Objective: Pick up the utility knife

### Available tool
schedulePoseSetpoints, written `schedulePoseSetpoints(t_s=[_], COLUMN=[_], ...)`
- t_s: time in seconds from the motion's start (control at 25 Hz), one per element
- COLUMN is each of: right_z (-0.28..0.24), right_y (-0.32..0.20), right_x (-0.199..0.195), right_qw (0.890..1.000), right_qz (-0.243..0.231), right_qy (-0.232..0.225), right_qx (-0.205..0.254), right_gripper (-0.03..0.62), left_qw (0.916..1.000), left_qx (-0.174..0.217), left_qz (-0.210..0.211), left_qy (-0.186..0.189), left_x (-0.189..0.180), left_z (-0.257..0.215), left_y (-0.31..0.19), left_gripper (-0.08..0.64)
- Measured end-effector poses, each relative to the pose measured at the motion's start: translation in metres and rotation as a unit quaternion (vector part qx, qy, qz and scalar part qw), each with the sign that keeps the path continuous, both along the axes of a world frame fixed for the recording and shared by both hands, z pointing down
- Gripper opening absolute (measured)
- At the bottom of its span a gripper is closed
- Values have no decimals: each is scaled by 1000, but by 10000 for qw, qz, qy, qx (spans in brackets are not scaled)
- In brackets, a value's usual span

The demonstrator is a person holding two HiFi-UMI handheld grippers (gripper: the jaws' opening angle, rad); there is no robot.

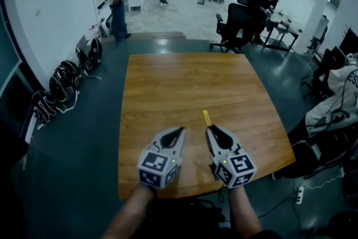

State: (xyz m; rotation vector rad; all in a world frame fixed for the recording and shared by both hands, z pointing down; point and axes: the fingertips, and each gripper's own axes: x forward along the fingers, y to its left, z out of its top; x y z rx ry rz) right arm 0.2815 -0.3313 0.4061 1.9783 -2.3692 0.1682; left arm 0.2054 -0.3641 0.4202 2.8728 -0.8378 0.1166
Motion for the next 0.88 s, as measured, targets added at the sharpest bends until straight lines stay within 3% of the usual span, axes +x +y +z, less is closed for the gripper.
schedulePoseSetpoints(t_s=[0.4, 0.88], right_z=[-32, -50], right_y=[23, 73], right_x=[-22, -7], right_qw=[9992, 9984], right_qz=[170, -19], right_qy=[-110, -178], right_qx=[349, 536], right_gripper=[72, 72], left_qw=[9993, 9997], left_qx=[128, 131], left_qz=[335, 206], left_qy=[61, 39], left_x=[-8, 13], left_z=[-20, -30], left_y=[21, 67], left_gripper=[6, 6])
